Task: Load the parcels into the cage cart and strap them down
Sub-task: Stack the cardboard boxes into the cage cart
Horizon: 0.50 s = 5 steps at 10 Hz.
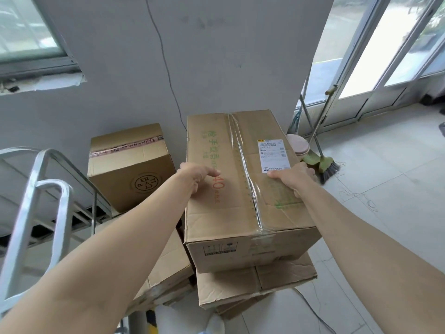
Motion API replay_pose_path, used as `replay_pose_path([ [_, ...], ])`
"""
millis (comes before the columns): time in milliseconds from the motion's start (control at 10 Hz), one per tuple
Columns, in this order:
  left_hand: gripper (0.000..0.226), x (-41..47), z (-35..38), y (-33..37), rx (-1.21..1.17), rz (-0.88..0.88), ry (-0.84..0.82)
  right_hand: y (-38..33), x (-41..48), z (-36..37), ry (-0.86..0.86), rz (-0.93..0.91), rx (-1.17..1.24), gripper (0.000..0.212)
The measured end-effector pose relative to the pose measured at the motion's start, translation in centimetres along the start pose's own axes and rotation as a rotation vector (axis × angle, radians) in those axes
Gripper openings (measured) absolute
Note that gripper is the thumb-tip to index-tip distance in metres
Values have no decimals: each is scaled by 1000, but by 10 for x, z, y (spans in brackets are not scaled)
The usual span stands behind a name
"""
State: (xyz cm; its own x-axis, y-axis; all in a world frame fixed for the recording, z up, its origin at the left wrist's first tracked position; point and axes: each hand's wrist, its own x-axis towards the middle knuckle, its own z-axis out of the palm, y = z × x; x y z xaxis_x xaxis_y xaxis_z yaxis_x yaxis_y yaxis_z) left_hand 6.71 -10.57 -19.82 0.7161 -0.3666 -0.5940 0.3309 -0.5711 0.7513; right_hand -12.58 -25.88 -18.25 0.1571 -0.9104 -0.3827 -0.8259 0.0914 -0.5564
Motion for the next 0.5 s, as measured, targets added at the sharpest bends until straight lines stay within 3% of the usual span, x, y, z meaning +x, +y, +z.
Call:
replay_pose_path([
  [100, 113, -38, -8, 9, -23, 22, 44, -6, -1, -11, 8, -55, 18, 119],
  [200, 117, -77, -20, 11, -72, 52, 135, -10, 12, -22, -12, -170, 44, 136],
  [300, 138, -72, -42, 5, -153, 84, 260, -31, -18, -34, -58, -290, 82, 150],
  [400, 123, -117, -47, 17, -206, 151, 250, -41, -73, -59, -8, -310, 73, 113],
  [500, 97, -146, -62, 22, -182, 175, 349, -53, -97, -69, 11, -377, 69, 97],
])
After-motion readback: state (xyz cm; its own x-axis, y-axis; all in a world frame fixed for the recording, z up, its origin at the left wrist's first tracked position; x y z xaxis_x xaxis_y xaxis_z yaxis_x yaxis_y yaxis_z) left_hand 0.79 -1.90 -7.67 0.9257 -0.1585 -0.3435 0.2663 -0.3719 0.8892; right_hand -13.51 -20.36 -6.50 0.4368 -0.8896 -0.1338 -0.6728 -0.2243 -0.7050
